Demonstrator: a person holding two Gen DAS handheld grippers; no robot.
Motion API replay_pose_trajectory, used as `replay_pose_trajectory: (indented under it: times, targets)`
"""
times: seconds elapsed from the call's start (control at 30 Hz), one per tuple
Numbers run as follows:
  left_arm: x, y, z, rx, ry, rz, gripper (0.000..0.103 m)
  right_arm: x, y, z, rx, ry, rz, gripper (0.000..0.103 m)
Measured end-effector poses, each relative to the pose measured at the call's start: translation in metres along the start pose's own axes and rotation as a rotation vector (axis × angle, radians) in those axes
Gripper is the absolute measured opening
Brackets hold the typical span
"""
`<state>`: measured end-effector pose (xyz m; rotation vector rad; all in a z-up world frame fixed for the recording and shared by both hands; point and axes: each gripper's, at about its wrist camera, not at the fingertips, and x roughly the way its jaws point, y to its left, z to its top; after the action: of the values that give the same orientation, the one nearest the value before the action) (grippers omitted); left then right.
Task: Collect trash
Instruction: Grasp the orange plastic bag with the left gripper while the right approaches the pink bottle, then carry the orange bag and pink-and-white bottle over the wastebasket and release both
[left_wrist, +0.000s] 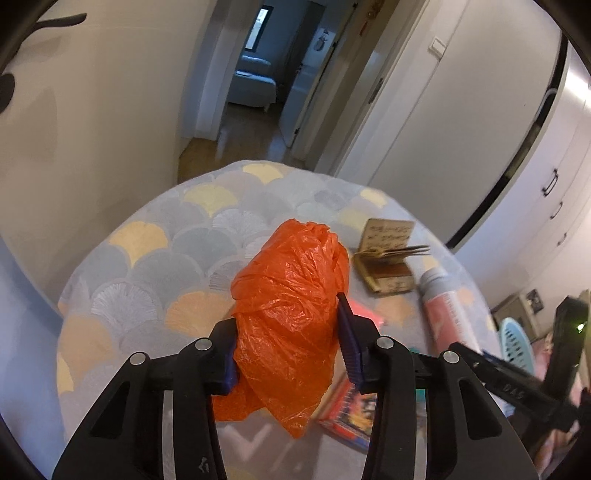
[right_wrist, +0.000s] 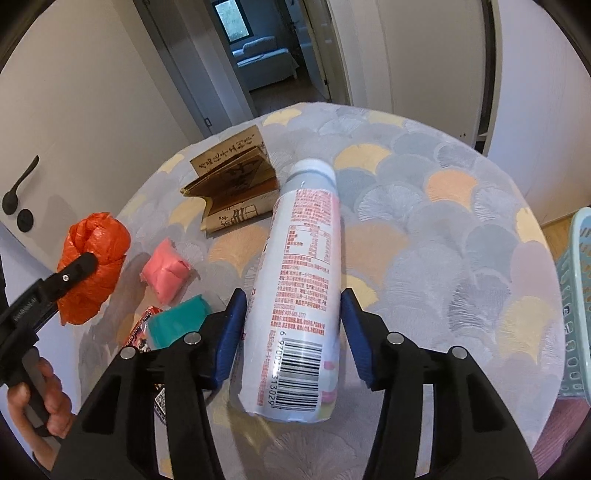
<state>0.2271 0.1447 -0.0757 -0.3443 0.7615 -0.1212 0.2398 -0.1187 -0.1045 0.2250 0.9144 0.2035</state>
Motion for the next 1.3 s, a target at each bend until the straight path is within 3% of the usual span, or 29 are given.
replay_pose_trajectory:
  times: [0.3, 0.8, 1.0, 1.3]
  targets:
    - [-0.019, -0.041, 0.0, 0.057, -0.019, -0.078, 0.041, -0.037, -0.019, -0.005, 0.024, -0.064, 0.014, 0.047]
    - [-0.042, -0.143, -0.008, 0.233, -0.054, -0.189, 0.041, -0.106, -0.071, -0.007, 0.109, -0.191, 0.029, 0.046]
    - [-0.042, -0.196, -0.011, 0.306, -0.047, -0.236, 0.041, -0.145, -0.103, -0.008, 0.152, -0.278, 0.022, 0.046]
    - [-0.037, -0.293, -0.022, 0.436, -0.046, -0.346, 0.041, -0.207, -0.175, -0.014, 0.266, -0.417, -0.058, 0.046]
